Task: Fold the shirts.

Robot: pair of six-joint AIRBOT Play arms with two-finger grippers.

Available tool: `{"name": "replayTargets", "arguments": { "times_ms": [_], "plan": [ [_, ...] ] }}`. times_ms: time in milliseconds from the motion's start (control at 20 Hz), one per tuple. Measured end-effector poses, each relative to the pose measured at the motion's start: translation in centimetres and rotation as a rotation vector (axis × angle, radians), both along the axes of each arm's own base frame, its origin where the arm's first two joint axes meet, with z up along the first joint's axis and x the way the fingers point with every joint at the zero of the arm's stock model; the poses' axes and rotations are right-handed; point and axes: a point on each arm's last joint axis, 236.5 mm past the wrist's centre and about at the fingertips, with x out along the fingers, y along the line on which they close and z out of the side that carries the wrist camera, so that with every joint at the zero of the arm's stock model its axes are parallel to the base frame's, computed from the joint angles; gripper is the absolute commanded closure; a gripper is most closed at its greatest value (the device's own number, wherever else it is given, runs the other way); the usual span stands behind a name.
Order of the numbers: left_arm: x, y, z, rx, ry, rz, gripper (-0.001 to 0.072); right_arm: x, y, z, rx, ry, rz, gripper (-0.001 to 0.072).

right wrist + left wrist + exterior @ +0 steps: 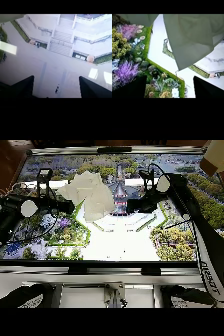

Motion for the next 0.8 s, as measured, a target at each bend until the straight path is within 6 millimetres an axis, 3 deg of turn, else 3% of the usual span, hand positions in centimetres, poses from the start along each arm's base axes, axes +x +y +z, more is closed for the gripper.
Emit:
{"name": "replayTargets", "arguments": {
  "times_ms": [200, 550, 800],
  "plan": [
    [1.0, -1.3, -0.8, -0.042, -0.006, -0.006, -0.0001, 1.2, -1.3, -0.2, -0.077, -0.08, 0.076, 0.0033],
    [1.3, -1.3, -9.5, -0.029, 0.214, 0.06, 0.0021, 2.0, -1.8, -0.1, -0.105, -0.123, 0.092, 0.0033],
    [2.5, -1.9, -13.5, -0.212, 0.333, 0.176, 0.002, 2.0, -1.6, -0.1, -0.095, -0.121, 0.084, 0.0033]
  ]
}}
